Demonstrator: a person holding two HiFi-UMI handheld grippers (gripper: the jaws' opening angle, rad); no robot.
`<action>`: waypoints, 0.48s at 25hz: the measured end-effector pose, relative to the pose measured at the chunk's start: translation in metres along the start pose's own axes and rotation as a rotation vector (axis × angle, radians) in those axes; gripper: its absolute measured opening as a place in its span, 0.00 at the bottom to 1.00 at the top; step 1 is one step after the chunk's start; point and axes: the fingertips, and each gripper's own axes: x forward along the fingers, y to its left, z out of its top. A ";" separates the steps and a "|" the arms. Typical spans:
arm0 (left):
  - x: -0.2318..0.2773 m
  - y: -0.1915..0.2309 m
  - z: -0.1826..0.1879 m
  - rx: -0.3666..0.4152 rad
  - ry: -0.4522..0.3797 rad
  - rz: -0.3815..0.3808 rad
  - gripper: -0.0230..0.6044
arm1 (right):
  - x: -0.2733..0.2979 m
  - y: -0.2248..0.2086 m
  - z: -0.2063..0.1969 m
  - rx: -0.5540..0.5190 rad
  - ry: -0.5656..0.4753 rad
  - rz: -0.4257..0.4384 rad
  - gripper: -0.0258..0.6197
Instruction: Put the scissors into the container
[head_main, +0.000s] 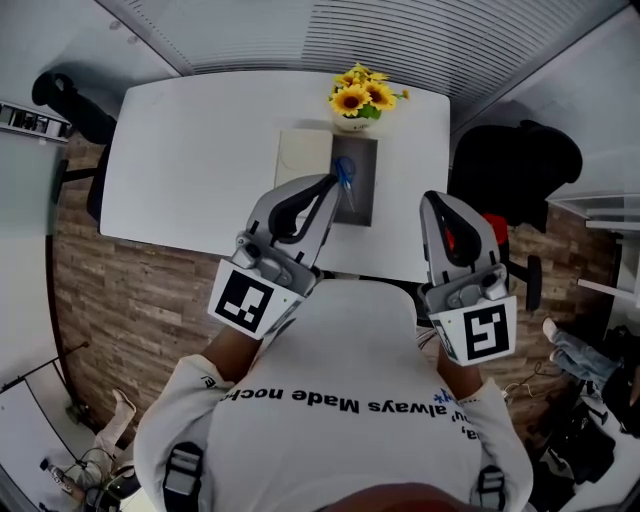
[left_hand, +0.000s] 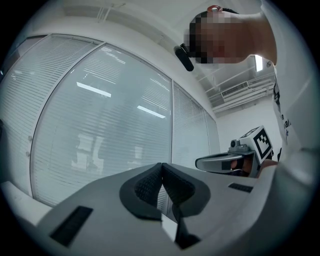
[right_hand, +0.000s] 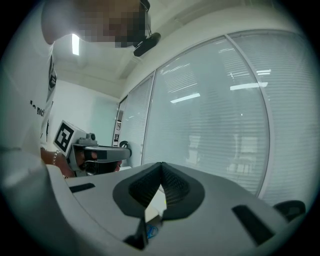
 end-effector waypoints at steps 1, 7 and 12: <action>0.002 -0.001 -0.001 -0.001 0.003 0.002 0.07 | -0.001 -0.001 0.004 -0.001 -0.007 -0.003 0.05; 0.006 -0.004 -0.001 -0.007 0.004 0.009 0.07 | -0.005 -0.006 0.005 -0.011 -0.004 0.001 0.05; 0.002 0.001 0.003 -0.004 0.001 0.009 0.07 | -0.001 -0.002 0.007 -0.007 -0.008 -0.003 0.05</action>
